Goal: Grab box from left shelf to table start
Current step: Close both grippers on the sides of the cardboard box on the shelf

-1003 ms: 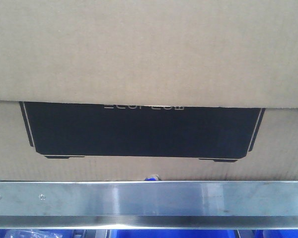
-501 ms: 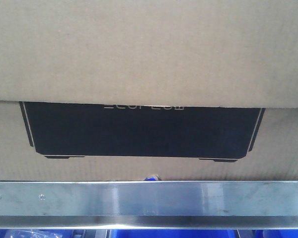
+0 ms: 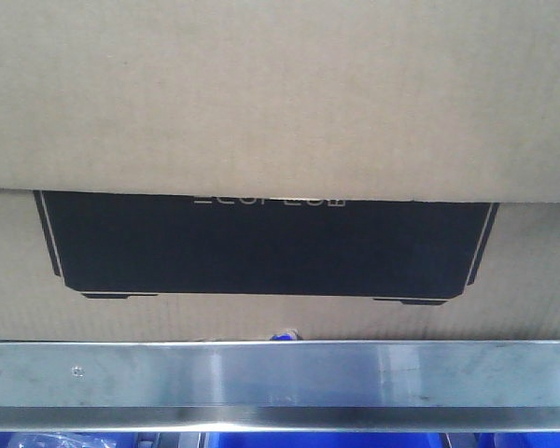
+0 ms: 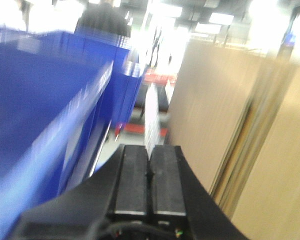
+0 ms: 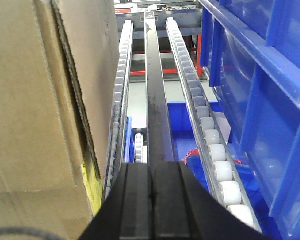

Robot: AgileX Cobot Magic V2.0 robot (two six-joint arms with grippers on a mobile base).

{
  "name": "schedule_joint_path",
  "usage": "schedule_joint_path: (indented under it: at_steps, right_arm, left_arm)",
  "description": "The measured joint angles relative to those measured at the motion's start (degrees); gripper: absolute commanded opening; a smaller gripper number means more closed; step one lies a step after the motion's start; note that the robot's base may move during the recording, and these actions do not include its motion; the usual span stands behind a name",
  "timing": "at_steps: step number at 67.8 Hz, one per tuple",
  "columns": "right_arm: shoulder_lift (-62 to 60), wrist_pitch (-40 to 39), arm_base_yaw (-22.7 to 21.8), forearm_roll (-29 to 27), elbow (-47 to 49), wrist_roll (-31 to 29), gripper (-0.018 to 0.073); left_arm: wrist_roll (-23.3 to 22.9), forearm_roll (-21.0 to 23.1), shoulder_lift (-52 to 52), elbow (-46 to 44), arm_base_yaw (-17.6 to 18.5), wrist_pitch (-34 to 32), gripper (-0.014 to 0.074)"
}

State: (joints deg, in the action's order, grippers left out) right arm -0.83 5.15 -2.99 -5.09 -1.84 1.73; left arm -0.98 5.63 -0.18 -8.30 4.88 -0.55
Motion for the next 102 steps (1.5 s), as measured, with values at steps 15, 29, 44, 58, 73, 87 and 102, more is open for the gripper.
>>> schedule_joint_path:
  at_steps: [15, 29, 44, 58, 73, 87, 102]
  right_arm:
    - [0.0, 0.0, 0.0, 0.0, 0.0, 0.0, 0.0057]
    - [0.0, 0.0, 0.0, 0.0, 0.0, 0.0, 0.0057]
    - [0.0, 0.0, 0.0, 0.0, 0.0, 0.0, 0.0057]
    - [0.0, 0.0, 0.0, 0.0, 0.0, 0.0, 0.0057]
    - [0.0, 0.0, 0.0, 0.0, 0.0, 0.0, 0.0057]
    - [0.0, 0.0, 0.0, 0.0, 0.0, 0.0, 0.0057]
    - [0.0, -0.36, 0.0, 0.0, 0.0, 0.0, 0.0057]
  left_arm:
    - [0.0, -4.54, 6.81, -13.33, 0.0, 13.52, -0.0085]
    - [0.11, -5.16, 13.0, -19.65, 0.0, 19.72, 0.0233]
    - [0.21, -4.8, 18.09, -26.21, 0.0, 27.53, 0.0342]
    - [0.21, -1.2, 27.37, -40.29, 4.95, 39.56, 0.0316]
    - [0.21, -0.49, 42.48, -54.44, 12.01, 50.32, 0.0317]
    - [-5.64, -3.23, 58.6, -66.23, 11.28, 59.05, 0.0317]
    - [-6.86, -5.95, 69.73, -73.14, 9.9, 64.42, 0.0317]
